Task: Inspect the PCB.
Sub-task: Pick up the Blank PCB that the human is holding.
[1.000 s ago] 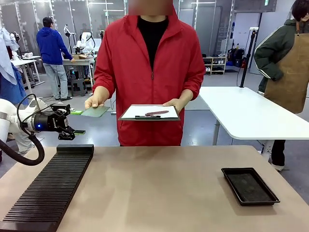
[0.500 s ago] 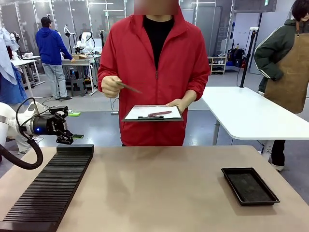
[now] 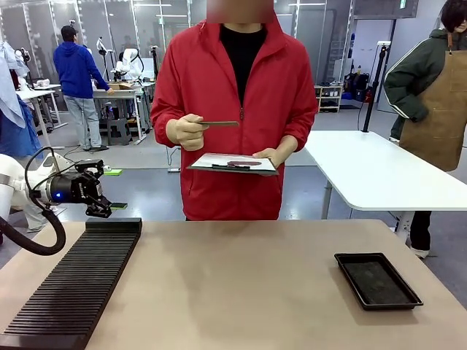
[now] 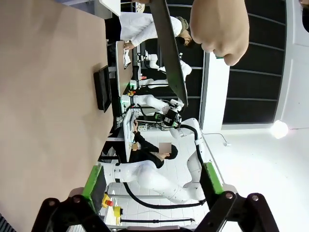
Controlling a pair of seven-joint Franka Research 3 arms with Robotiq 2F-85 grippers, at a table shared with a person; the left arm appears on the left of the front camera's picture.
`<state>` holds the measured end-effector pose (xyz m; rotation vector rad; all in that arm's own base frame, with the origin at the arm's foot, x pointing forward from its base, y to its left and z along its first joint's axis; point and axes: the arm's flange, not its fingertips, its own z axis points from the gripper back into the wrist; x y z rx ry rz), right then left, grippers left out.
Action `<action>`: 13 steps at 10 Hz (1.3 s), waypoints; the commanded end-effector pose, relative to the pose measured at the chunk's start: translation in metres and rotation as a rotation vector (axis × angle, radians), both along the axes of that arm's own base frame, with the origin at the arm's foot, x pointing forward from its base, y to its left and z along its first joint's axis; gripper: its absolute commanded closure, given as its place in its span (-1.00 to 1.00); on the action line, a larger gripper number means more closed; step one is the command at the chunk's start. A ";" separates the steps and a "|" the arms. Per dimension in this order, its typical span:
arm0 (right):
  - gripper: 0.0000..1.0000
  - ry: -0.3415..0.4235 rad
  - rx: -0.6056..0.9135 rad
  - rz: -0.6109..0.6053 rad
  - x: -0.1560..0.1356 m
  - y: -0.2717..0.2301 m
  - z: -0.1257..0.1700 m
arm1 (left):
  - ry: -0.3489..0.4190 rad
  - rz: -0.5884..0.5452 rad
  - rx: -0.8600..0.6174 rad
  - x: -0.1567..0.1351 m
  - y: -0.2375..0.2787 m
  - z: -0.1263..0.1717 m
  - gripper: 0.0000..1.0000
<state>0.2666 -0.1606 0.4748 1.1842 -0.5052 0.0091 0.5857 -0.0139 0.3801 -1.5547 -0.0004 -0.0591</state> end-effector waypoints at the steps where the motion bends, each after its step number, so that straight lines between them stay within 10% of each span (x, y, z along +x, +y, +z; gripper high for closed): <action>1: -1.00 -0.025 0.008 0.002 0.001 0.000 -0.001 | 0.002 -0.009 0.001 0.003 0.000 0.003 -1.00; 7: -1.00 -0.025 0.008 0.002 0.001 0.000 -0.001 | 0.000 0.000 0.000 0.000 0.000 0.000 -0.92; 13: -1.00 -0.025 0.008 0.002 0.001 0.000 -0.001 | -0.067 -0.042 0.055 -0.172 0.141 0.052 -1.00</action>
